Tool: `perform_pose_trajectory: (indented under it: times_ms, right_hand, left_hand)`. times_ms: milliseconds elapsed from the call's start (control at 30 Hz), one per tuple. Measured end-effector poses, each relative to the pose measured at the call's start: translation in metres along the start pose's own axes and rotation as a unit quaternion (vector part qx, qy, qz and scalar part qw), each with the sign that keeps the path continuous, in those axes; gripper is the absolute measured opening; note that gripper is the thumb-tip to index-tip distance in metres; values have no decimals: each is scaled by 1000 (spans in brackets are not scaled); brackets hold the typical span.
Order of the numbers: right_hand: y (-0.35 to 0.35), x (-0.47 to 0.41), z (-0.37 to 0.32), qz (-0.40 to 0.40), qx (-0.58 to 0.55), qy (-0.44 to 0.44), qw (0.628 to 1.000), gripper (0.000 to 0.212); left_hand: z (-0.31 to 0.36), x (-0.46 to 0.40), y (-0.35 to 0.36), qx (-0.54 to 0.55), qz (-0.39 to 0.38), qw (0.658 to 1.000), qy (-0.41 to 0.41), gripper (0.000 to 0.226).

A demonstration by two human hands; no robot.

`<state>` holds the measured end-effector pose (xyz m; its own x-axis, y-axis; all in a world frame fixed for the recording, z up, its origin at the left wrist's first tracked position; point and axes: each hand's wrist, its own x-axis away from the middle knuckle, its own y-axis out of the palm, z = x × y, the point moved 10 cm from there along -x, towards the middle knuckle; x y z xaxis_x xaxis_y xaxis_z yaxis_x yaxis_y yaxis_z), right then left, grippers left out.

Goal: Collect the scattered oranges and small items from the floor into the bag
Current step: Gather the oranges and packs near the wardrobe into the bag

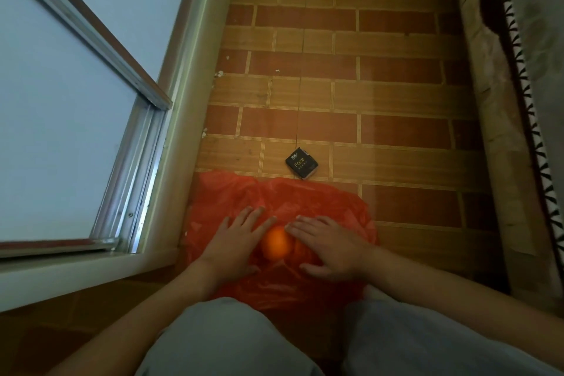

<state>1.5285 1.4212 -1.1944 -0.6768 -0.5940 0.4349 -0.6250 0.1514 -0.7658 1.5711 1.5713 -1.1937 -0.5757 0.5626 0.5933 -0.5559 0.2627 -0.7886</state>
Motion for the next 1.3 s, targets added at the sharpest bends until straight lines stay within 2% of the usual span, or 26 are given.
perform_pose_trajectory:
  times_ms: [200,300,467,600,700,800,867,933,1067,1300]
  right_hand:
    - [7,10,65,-70,12,139,988,113]
    - [1,15,86,-62,-16,189,980,124]
    - [-17,20,112,-35,-24,241,970,144]
    - [-20,29,125,-36,-27,250,967,155]
    - [-26,25,103,-5,-28,208,978,138]
    - [-48,14,61,98,23,128,987,99]
    - [-55,8,33,127,34,85,988,85]
    - [-44,5,9,94,39,45,994,83]
    - [-16,22,-16,22,35,1,999,83]
    - [27,63,-22,23,52,-31,998,68]
  left_hand:
    - [-38,17,22,-7,-57,994,-88,126]
    - [-44,21,22,-15,-56,993,-107,132]
    - [-55,24,22,-10,-60,989,-134,128]
    - [-65,21,9,27,-20,988,-152,120]
    - [-52,18,-9,28,28,993,-113,113]
    - [-26,17,-29,-7,86,996,-29,75]
    - [-12,18,-42,-43,149,988,22,62]
    - [-10,17,-51,-49,186,981,22,74]
    - [-20,14,-48,-16,164,985,-49,110]
    - [-19,-3,-39,23,156,983,-95,118]
